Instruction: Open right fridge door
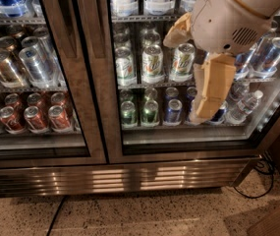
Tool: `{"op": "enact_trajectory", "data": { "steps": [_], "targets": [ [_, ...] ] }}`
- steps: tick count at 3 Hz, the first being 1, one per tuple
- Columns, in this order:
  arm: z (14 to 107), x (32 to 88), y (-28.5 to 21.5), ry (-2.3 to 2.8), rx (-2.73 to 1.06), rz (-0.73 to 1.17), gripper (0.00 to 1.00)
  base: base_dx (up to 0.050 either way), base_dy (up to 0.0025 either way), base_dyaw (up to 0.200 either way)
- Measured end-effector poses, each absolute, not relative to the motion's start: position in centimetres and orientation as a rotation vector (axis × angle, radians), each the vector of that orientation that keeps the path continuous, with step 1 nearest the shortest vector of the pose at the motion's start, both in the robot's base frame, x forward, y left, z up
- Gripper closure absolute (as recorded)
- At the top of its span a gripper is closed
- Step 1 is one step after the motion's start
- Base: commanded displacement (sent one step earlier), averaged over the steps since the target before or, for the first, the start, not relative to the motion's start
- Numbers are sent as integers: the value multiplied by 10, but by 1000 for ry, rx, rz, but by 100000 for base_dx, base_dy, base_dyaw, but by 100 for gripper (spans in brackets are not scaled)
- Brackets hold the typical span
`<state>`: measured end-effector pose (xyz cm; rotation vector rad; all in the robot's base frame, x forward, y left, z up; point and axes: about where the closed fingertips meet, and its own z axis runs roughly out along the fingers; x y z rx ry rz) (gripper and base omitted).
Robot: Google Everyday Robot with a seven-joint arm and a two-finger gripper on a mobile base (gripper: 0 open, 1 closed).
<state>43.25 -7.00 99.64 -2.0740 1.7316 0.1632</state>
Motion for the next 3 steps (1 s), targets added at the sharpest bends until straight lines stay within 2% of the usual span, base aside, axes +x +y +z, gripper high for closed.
{"op": "enact_trajectory", "data": {
  "steps": [1, 3],
  "targets": [
    [999, 433, -68, 1681, -2052, 200, 0, 0, 0, 0],
    [960, 463, -90, 1401, -1807, 507, 0, 0, 0, 0]
  ]
}}
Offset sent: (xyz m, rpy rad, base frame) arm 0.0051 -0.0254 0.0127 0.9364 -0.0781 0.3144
